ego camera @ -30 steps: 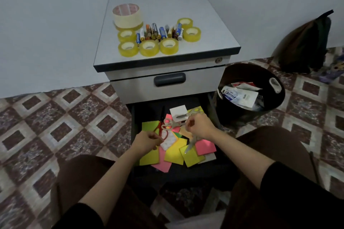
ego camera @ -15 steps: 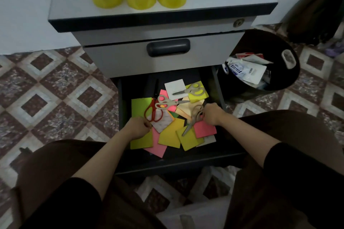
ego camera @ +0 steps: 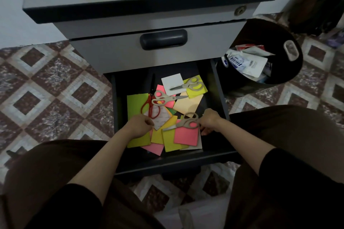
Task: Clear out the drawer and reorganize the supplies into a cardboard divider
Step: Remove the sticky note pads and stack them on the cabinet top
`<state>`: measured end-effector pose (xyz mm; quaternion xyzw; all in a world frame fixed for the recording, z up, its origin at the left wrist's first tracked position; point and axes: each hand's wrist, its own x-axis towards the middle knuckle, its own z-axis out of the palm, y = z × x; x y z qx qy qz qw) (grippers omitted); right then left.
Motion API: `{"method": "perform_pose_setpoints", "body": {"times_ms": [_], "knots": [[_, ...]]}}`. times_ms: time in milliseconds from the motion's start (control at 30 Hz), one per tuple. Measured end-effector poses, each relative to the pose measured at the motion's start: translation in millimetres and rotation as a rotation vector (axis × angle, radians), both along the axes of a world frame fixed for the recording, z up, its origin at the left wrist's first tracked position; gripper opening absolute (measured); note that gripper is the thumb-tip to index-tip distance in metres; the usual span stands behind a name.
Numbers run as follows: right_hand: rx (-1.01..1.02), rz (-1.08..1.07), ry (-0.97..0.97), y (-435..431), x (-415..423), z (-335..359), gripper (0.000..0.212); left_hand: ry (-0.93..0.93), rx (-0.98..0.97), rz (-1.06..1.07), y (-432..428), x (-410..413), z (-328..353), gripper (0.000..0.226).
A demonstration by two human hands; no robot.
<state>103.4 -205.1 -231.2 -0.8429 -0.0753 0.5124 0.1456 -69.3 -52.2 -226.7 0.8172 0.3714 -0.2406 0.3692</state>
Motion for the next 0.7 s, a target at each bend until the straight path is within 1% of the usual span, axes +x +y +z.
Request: {"method": "perform_pose_setpoints", "body": {"times_ms": [67, 133, 267, 367, 467, 533, 633, 700], "knots": [[-0.046, 0.035, -0.033, -0.6, -5.9, -6.7, 0.031, 0.005, 0.010, 0.015, 1.0, -2.1, 1.6, 0.024], [-0.054, 0.002, -0.032, -3.4, -11.3, -12.1, 0.029, 0.020, 0.033, 0.017, 2.3, -4.2, 2.9, 0.025], [0.046, -0.243, 0.054, -8.3, -15.5, -12.5, 0.027, 0.056, 0.051, 0.022, 3.9, -6.9, 5.6, 0.028], [0.067, -0.320, 0.171, -8.2, -15.6, -10.5, 0.024, 0.063, 0.039, 0.043, 3.7, -6.4, 8.4, 0.029], [0.035, -0.310, 0.244, -6.6, -14.7, -7.7, 0.027, 0.069, 0.048, 0.049, 4.6, -7.2, 10.1, 0.029], [0.036, -0.258, 0.250, -3.6, -12.9, -2.4, 0.028, 0.074, 0.063, 0.053, 4.8, -9.0, 9.5, 0.029], [0.080, -0.131, 0.154, 1.4, -8.0, 5.3, 0.028, 0.075, 0.094, 0.037, 3.2, -11.0, 6.1, 0.030], [0.103, -0.092, 0.096, 3.4, -3.0, 7.7, 0.027, 0.090, 0.094, -0.029, -1.0, -10.7, 3.5, 0.034]]}}
